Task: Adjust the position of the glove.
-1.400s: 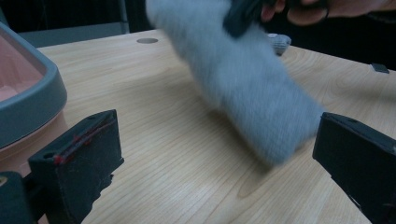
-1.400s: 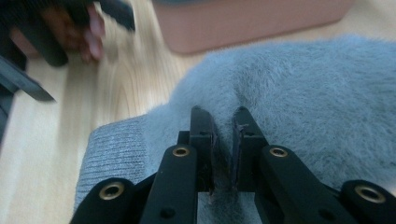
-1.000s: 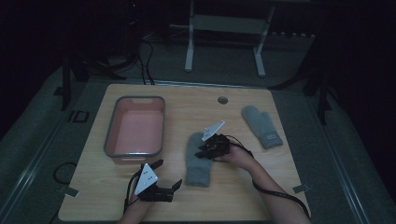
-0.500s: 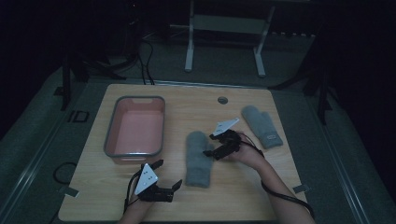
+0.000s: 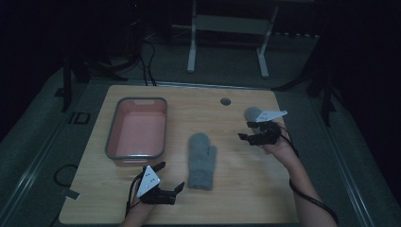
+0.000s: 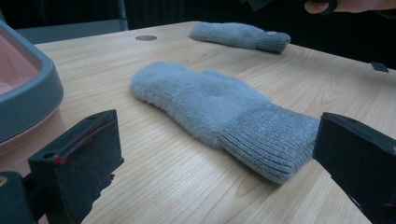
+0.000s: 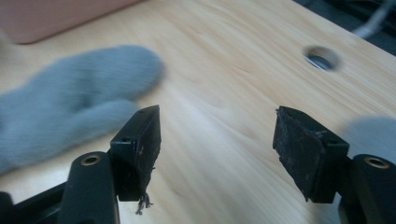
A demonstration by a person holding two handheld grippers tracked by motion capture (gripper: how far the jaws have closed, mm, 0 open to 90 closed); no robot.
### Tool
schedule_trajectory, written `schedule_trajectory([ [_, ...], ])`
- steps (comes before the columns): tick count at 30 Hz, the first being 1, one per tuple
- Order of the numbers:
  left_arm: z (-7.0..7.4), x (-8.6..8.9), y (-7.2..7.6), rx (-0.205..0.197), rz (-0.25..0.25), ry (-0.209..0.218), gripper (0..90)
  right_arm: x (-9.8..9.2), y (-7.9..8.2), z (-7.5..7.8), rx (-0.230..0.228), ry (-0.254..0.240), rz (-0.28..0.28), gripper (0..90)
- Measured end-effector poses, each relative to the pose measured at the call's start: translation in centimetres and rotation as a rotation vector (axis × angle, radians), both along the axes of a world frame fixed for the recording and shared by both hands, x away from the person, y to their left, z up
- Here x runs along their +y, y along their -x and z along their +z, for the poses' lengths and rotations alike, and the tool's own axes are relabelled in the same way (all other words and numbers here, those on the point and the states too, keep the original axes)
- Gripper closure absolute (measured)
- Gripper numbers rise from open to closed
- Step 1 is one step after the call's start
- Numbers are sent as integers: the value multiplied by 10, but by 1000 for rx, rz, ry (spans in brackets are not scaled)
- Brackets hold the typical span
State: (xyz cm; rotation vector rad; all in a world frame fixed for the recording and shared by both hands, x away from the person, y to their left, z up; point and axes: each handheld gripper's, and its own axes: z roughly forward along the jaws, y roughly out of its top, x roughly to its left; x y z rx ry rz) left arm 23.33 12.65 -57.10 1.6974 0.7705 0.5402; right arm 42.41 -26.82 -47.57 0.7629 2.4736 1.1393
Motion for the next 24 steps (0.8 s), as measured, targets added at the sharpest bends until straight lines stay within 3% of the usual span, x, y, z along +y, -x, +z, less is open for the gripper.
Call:
schedule_trajectory([
  [2, 0, 0, 0, 1, 1, 1, 15, -6, -3, 0, 1, -1, -19, 333],
  [5, 0, 0, 0, 3, 1, 4, 16, -24, -12, -3, -12, -8, -94, 364],
  [11, 0, 1, 0, 4, 1, 5, 16, -56, -34, -19, 22, -4, -230, 413],
  [24, 0, 1, -1, 5, -1, 6, 16, -71, -56, -56, 74, 77, -374, 442],
])
